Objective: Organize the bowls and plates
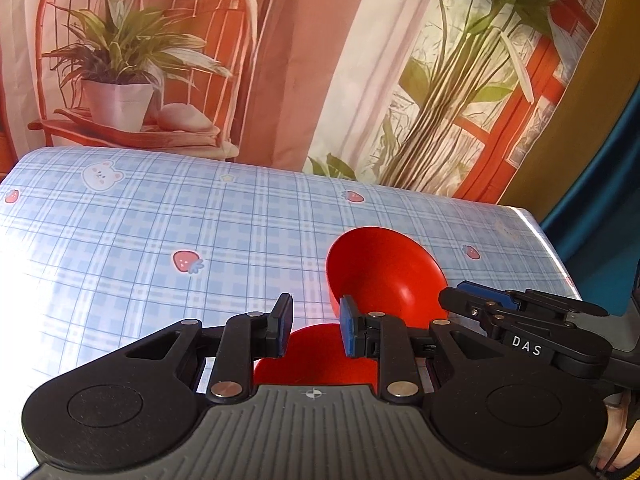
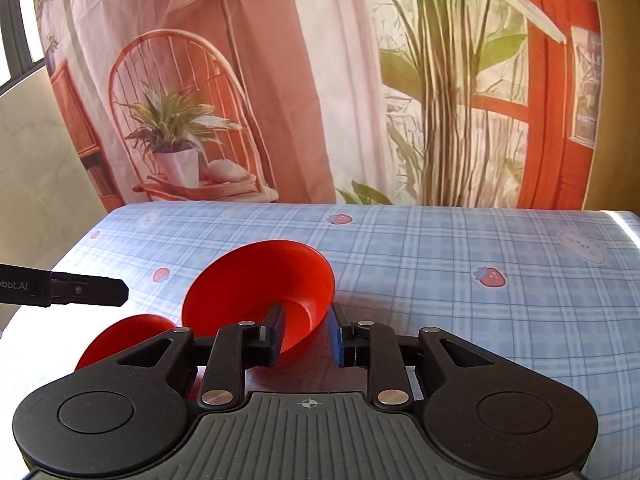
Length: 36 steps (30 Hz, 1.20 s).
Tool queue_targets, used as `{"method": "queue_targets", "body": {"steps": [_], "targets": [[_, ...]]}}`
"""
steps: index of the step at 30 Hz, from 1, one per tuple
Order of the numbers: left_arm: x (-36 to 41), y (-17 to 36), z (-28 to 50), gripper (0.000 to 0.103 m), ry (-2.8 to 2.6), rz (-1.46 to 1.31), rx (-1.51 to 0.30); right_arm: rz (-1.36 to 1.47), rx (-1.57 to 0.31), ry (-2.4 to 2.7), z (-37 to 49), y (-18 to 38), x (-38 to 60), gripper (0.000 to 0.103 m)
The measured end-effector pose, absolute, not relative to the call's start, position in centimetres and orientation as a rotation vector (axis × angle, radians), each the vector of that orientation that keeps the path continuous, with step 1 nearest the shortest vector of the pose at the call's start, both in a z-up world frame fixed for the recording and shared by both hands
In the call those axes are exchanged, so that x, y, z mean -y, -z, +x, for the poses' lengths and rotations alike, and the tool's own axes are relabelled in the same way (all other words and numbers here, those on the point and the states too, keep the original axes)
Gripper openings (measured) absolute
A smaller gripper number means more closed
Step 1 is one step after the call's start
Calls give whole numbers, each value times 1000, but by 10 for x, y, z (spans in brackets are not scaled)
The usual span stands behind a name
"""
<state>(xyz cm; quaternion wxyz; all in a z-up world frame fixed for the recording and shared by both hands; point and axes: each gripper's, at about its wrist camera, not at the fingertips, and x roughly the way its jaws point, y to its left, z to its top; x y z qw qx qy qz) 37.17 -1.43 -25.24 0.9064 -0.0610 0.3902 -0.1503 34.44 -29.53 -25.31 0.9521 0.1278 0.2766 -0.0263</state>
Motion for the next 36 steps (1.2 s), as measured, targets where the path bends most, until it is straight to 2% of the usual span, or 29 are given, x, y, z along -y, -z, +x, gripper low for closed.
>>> {"method": "queue_targets", "body": {"steps": [12, 14, 16, 17, 36], "targets": [[36, 274, 399, 26, 343, -120, -826, 312, -626, 12, 353, 275, 304, 21], [41, 275, 401, 25, 354, -115, -825, 317, -629, 7, 353, 276, 305, 18], [46, 275, 402, 15, 371, -108, -825, 313, -626, 1, 353, 275, 304, 18], [49, 275, 401, 14, 377, -97, -825, 311, -624, -2, 353, 274, 303, 18], [39, 238, 364, 14, 389, -78, -729, 235, -541, 16, 328, 234, 284, 17]]}}
